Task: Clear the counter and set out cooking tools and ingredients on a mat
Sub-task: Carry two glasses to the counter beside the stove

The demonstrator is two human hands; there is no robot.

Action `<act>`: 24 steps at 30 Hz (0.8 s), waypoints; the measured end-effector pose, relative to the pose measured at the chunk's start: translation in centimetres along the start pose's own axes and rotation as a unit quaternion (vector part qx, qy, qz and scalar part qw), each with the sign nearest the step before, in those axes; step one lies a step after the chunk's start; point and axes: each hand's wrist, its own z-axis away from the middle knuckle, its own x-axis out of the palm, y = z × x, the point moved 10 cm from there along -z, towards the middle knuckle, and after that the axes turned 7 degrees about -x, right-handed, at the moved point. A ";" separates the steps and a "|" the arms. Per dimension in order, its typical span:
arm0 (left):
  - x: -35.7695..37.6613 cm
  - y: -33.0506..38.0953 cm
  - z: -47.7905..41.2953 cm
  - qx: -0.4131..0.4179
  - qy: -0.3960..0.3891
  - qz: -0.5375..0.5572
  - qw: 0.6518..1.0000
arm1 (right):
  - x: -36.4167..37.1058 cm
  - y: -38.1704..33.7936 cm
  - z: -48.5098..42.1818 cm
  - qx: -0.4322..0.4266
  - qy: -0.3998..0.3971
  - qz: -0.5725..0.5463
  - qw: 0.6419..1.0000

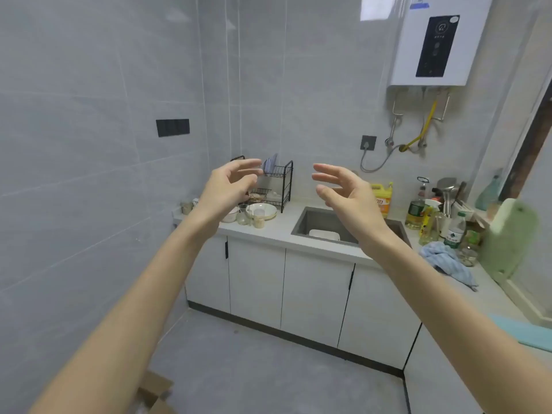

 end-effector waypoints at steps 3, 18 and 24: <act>-0.6 -1.1 -1.0 -0.005 0.012 -0.009 1.000 | 1.1 1.2 -0.9 0.002 -0.011 -0.002 1.000; -5.2 -13.0 -18.2 -0.018 0.034 -0.051 0.998 | 13.1 16.1 -13.6 0.032 -0.064 0.015 0.997; -5.6 -19.3 -28.0 -0.026 -0.005 -0.088 0.996 | 17.6 23.5 -19.7 0.063 -0.079 0.030 0.994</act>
